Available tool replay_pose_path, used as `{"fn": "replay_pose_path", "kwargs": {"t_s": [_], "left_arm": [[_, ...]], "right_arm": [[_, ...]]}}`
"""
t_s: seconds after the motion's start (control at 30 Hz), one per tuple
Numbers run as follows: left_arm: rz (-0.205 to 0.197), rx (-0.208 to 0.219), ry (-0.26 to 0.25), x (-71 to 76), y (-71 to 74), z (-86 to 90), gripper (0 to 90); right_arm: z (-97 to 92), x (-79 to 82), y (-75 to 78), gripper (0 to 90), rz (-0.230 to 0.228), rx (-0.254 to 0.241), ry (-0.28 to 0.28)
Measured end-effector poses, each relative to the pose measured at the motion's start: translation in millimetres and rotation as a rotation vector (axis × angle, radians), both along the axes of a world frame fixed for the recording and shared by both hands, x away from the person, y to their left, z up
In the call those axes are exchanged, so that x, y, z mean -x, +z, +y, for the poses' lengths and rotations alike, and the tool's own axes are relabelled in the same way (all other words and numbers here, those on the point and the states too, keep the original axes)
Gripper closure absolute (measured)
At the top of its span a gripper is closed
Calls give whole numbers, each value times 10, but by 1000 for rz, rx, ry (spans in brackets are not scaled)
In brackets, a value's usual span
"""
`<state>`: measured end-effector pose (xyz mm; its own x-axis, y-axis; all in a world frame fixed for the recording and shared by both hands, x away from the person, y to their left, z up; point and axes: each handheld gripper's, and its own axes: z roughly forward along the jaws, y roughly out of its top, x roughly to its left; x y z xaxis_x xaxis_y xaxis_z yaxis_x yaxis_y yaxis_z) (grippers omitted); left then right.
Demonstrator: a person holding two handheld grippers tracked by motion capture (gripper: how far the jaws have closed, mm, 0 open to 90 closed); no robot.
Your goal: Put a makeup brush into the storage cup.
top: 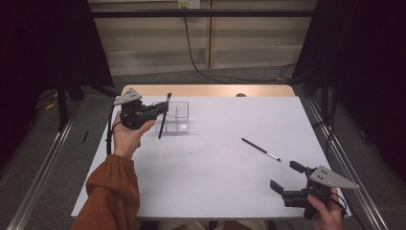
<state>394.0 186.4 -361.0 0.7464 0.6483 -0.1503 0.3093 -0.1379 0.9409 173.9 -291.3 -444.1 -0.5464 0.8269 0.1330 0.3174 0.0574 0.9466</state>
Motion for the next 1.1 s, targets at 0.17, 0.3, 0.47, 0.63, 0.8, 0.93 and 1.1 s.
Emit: {"fn": "replay_pose_path", "kwargs": {"t_s": [0.17, 0.3, 0.47, 0.63, 0.8, 0.93, 1.1], "left_arm": [[-6, -5, 11, -45, 57, 17, 841], [-18, 2, 19, -78, 122, 22, 841], [-31, 8, 29, -109, 183, 41, 840], [-34, 29, 51, -194, 230, 62, 840], [-43, 33, 72, -282, 264, 54, 840], [-52, 22, 73, -338, 280, 25, 840], [-56, 12, 85, -467, 300, -1, 840]], "right_arm": [[-7, 2, -1, 0, -2, 4, 2], [-7, 1, -1, 0, -1, 2, 2], [-4, 2, -1, 0, -1, 1, 3], [-9, 3, -4, 0, -2, 0, 6], [-11, 3, -4, 0, 0, -2, 8], [-12, 3, -4, 0, 2, -5, 9], [-18, 2, -8, 0, 4, -8, 8]]}}
